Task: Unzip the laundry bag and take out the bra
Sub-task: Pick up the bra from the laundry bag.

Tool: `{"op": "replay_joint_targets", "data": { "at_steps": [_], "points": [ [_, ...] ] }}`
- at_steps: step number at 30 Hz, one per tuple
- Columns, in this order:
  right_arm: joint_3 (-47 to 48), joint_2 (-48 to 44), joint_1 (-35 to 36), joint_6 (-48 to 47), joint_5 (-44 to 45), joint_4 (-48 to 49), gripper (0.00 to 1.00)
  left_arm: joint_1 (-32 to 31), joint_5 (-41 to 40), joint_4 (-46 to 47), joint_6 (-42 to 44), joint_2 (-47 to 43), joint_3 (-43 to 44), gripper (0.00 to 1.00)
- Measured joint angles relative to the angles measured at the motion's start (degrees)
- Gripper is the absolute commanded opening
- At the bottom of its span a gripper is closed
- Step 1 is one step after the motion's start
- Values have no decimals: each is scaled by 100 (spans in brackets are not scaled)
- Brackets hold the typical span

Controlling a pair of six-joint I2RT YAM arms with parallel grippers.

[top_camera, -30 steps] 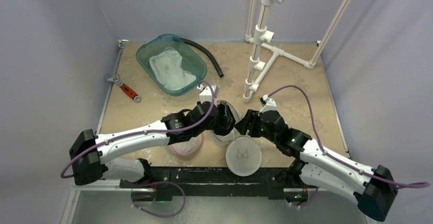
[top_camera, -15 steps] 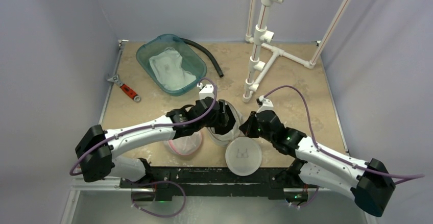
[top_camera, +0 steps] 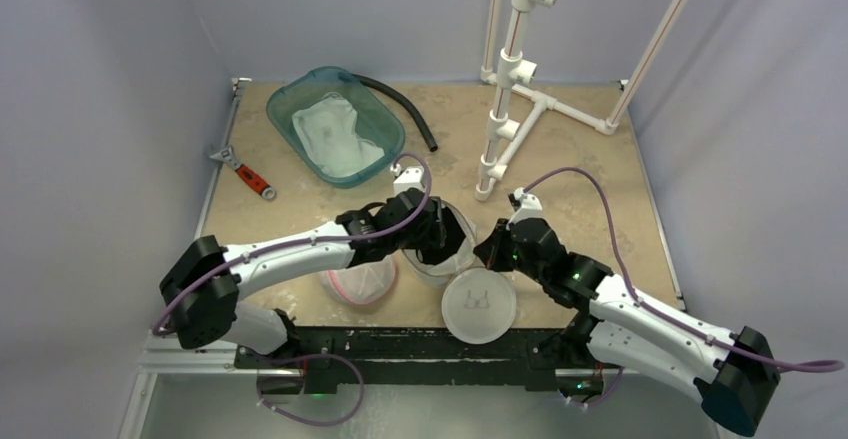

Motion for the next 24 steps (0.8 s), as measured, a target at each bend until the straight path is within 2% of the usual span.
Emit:
{"op": "replay_joint_targets", "data": {
  "at_steps": [4, 6, 8, 9, 16, 24],
  "points": [
    [2, 2, 0, -7, 0, 0, 0, 33, 221, 70, 31, 291, -2, 34],
    [2, 2, 0, -22, 0, 0, 0, 33, 302, 133, 39, 332, -2, 21],
    [2, 2, 0, -37, -2, -2, 0, 33, 372, 236, 46, 332, -2, 4],
    [2, 2, 0, -44, -2, -4, 0, 33, 402, 282, 57, 332, -2, 0],
    [76, 2, 0, -61, 85, -170, 0, 33, 546, 361, 212, 216, -2, 0],
    [151, -72, 0, -57, 420, -385, 0, 33, 586, 144, 568, -680, 321, 0]
  ]
}}
